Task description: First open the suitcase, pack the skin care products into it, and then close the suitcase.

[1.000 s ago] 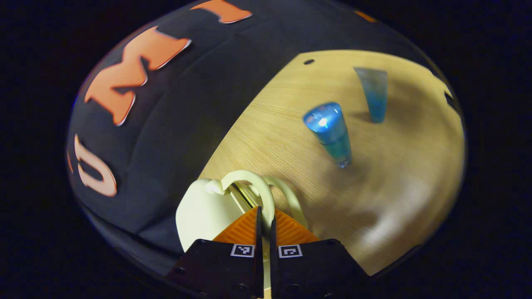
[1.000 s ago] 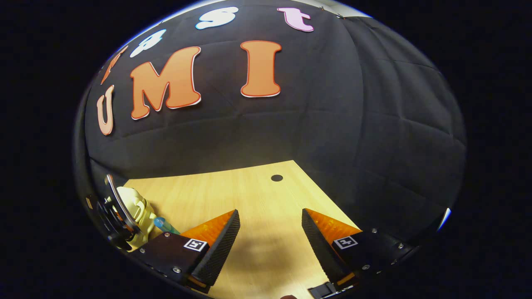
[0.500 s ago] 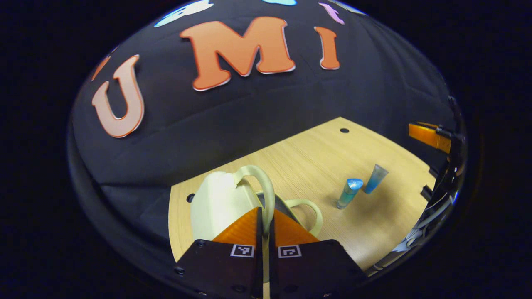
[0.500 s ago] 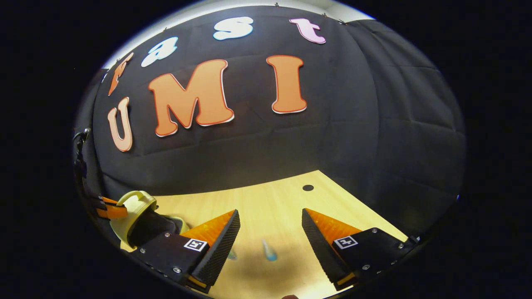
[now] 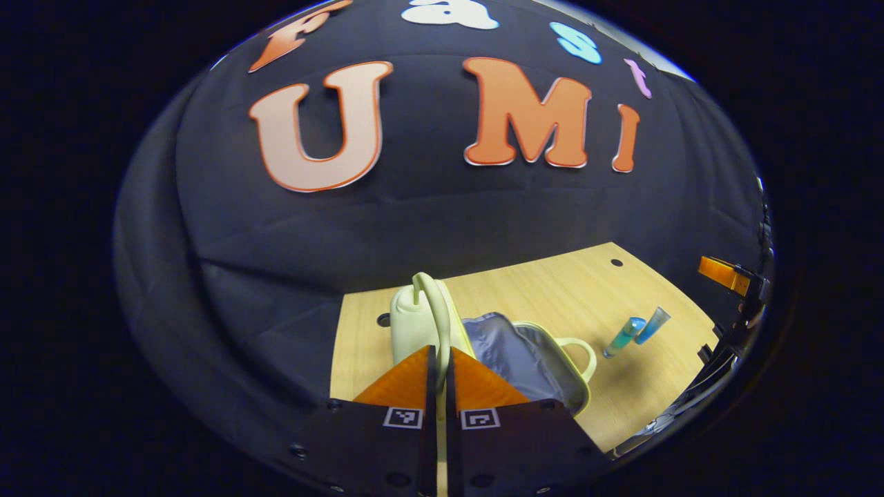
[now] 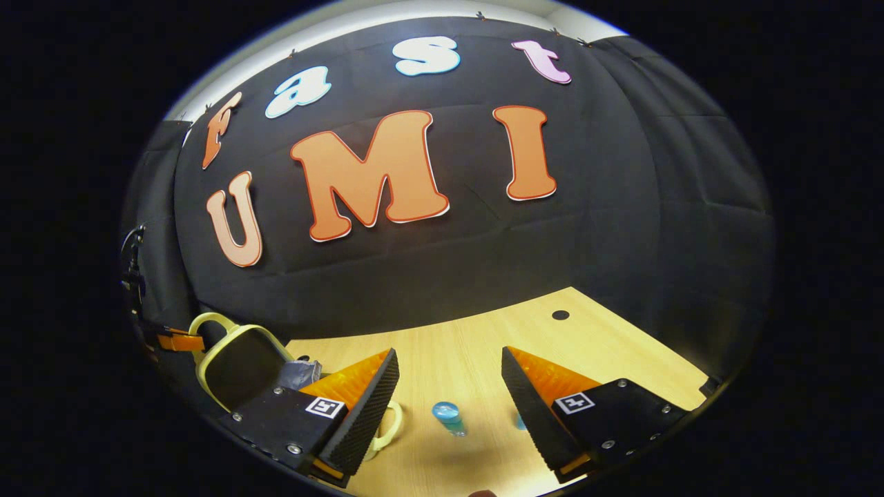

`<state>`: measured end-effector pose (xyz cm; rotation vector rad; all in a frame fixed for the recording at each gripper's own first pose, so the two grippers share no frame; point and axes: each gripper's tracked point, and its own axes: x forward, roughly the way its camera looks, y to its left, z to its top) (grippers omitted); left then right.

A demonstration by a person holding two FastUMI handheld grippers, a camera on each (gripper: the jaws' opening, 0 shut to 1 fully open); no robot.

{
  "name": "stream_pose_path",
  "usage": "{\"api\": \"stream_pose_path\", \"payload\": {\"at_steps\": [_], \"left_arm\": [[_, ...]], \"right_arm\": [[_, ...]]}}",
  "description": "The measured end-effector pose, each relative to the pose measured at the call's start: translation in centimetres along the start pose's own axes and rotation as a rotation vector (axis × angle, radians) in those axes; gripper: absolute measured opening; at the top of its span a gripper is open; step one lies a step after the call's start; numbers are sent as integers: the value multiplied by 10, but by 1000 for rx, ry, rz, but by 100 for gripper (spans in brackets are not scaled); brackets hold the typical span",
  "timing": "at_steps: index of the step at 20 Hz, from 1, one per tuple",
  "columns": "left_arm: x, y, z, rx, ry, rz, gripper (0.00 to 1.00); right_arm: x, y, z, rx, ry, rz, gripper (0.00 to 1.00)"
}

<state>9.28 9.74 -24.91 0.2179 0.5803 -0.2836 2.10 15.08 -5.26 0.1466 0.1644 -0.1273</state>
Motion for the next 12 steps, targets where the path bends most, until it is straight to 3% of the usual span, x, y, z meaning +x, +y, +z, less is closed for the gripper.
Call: {"api": "stream_pose_path", "payload": {"at_steps": [5, 12], "left_arm": [[3, 55, -27, -93, -9, 35, 3], [25, 127, -110, -232, 99, 88, 3]], "right_arm": [[0, 21, 4, -61, 2, -1, 95], [2, 30, -6, -92, 45, -20, 95]]}}
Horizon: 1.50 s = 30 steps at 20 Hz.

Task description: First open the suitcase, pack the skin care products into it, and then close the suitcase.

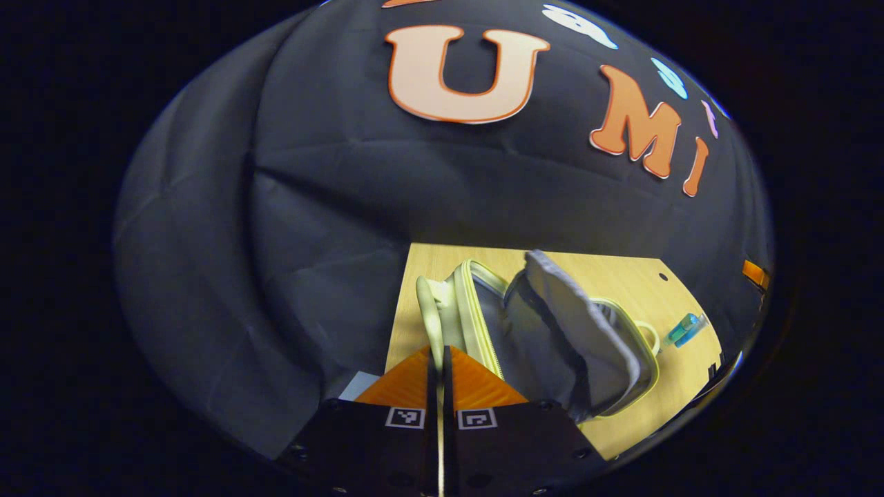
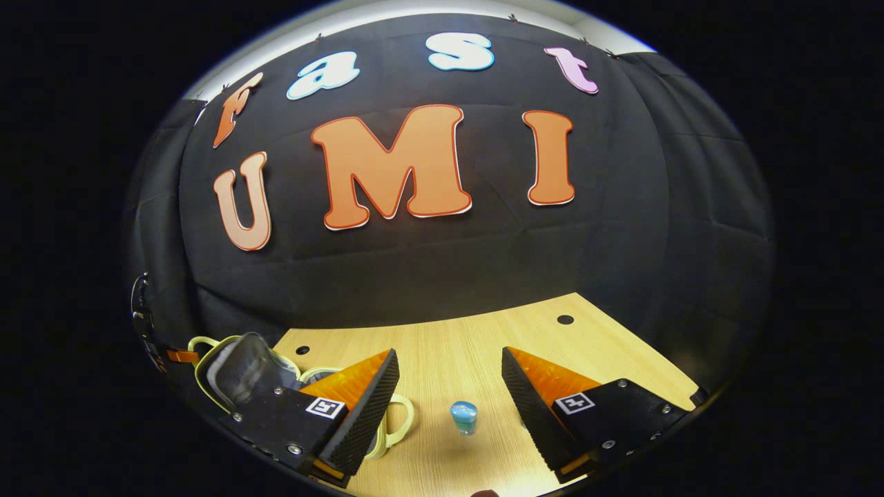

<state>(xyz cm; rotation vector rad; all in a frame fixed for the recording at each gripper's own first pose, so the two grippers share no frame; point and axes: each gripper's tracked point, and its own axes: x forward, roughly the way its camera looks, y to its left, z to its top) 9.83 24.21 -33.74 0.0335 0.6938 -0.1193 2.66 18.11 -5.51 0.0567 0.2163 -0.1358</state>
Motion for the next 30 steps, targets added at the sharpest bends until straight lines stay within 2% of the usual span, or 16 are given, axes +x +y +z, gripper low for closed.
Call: {"api": "stream_pose_path", "payload": {"at_steps": [7, 12, 13, 14, 15, 16, 17, 18, 20, 22, 23, 26, 27, 30], "left_arm": [[59, 54, -99, -167, 131, 8, 3], [78, 66, -129, -260, 158, 0, 3], [79, 66, -133, -261, 164, 3, 10], [82, 69, -130, -254, 155, 12, 10], [83, 72, -130, -238, 156, 29, 19], [77, 74, -129, -223, 158, 42, 23], [75, 74, -126, -204, 160, 67, 31], [75, 80, -127, -170, 161, 114, 31], [64, 86, -110, -96, 132, 203, 59], [45, 72, -75, -44, 59, 247, 86], [36, 62, -56, -4, 15, 266, 96], [1, 5, 9, 104, -121, 297, 95], [-10, -22, 32, 126, -172, 289, 99], [-36, -116, 76, 144, -285, 232, 100]], "right_arm": [[5, -1, -14, -36, 41, -31, 95], [2, -8, -18, -48, 58, -42, 95], [1, -10, -18, -47, 57, -46, 95], [0, -14, -18, -46, 55, -52, 95], [-3, -17, -19, -43, 53, -57, 95], [-4, -20, -20, -43, 54, -59, 95], [-4, -22, -22, -44, 55, -62, 95], [-3, -26, -24, -45, 59, -62, 95], [-2, -32, -25, -49, 61, -60, 95], [1, -41, -30, -49, 66, -53, 95], [3, -44, -33, -47, 72, -47, 95], [6, -53, -38, -57, 81, -14, 95], [8, -59, -40, -67, 83, -4, 95], [13, -71, -43, -84, 85, 35, 95]]}}
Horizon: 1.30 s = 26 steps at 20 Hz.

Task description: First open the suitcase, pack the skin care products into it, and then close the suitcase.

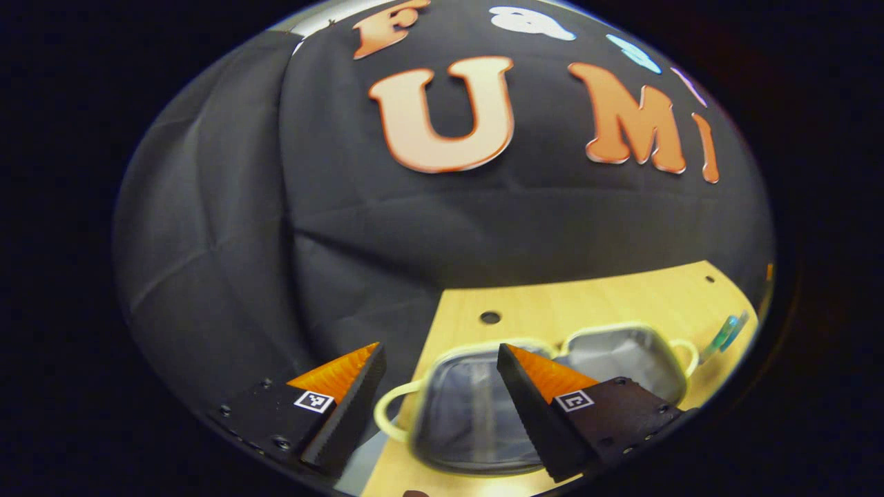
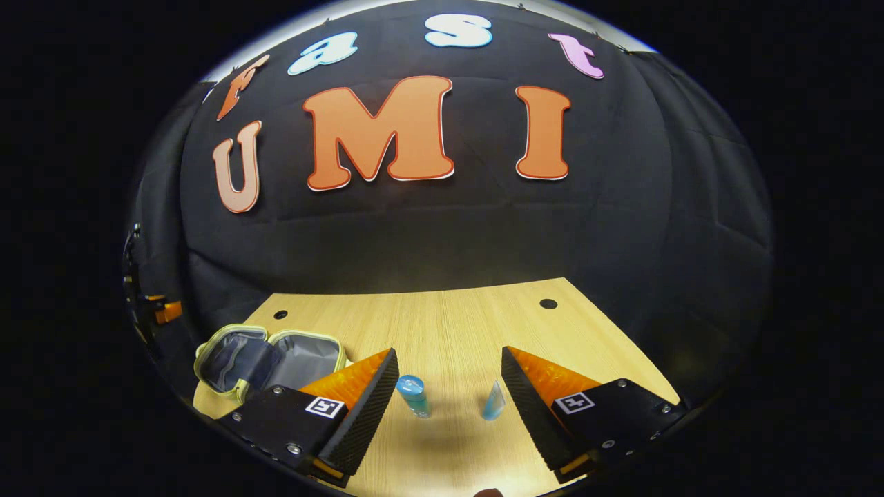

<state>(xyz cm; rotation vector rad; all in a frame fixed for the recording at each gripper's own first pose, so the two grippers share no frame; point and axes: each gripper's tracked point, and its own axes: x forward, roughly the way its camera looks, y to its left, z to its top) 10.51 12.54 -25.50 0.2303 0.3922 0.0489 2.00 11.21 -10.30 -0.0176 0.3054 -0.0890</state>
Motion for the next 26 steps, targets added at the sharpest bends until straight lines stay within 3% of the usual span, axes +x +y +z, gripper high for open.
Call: {"api": "stream_pose_path", "payload": {"at_steps": [7, 16, 22, 26], "left_arm": [[-62, -190, 70, -25, -176, -163, 98], [-85, -404, -33, 11, -49, -428, 99], [-67, -492, -85, 26, 6, -527, 99], [-42, -517, -123, 52, 48, -516, 99]], "right_arm": [[14, -41, -16, -47, 23, 51, 95], [32, -90, -62, -41, 97, 58, 95], [38, -117, -82, -61, 135, 35, 95], [40, -134, -95, -53, 158, 19, 95]]}}
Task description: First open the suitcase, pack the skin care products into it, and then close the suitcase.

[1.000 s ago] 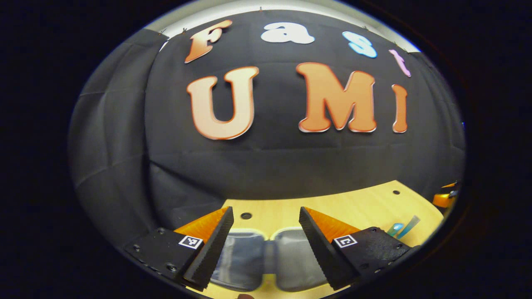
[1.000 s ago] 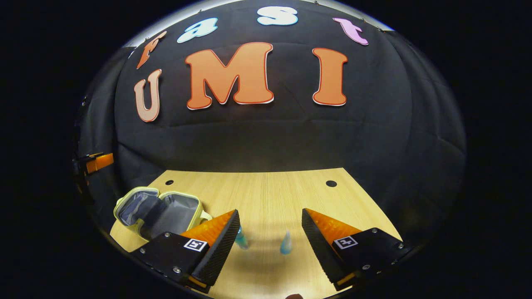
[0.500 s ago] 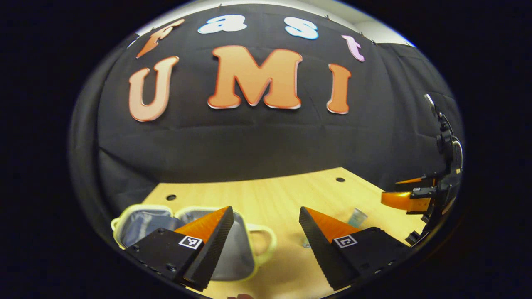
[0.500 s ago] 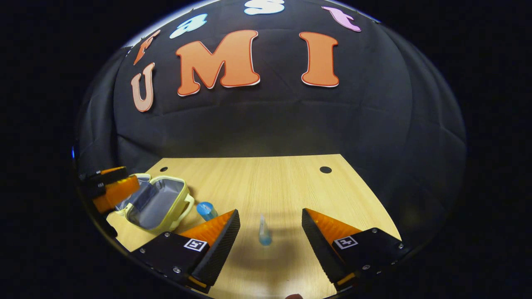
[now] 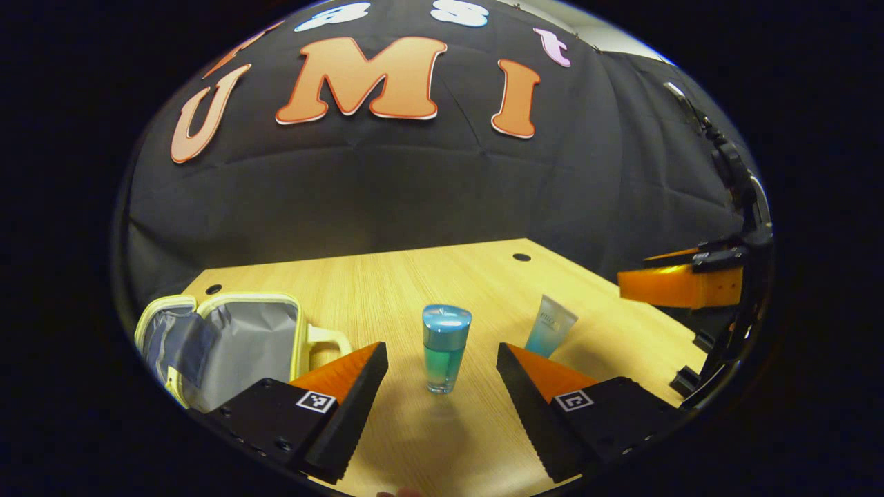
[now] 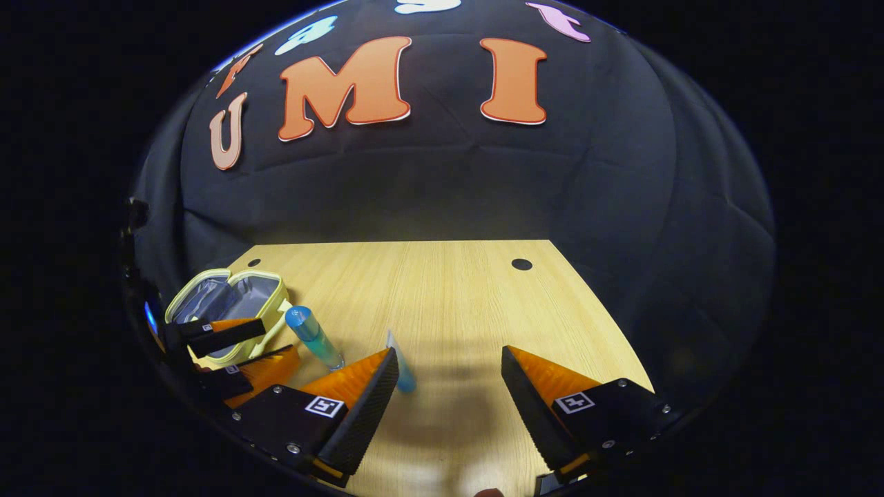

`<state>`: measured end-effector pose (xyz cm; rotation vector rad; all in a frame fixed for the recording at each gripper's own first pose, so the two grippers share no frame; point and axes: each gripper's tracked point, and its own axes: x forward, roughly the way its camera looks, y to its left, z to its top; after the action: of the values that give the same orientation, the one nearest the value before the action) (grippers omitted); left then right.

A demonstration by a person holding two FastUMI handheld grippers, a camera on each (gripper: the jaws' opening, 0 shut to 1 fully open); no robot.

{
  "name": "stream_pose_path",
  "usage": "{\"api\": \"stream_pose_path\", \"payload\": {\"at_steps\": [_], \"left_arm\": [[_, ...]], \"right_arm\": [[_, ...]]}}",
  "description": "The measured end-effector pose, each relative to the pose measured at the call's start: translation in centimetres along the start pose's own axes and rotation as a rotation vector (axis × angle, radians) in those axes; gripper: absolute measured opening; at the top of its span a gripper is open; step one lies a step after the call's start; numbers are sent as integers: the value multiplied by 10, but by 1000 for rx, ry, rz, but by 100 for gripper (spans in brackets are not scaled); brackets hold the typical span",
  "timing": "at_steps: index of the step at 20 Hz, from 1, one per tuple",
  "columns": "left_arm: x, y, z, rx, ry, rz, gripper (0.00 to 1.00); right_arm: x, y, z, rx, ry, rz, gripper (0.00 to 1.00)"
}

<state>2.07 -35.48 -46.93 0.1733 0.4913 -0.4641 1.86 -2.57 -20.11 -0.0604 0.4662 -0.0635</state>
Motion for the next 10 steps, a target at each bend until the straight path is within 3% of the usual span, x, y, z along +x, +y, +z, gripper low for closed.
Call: {"api": "stream_pose_path", "payload": {"at_steps": [10], "left_arm": [[59, 11, -21, -70, -43, 113, 99]], "right_arm": [[5, -25, -34, -7, 75, -24, 95]]}}
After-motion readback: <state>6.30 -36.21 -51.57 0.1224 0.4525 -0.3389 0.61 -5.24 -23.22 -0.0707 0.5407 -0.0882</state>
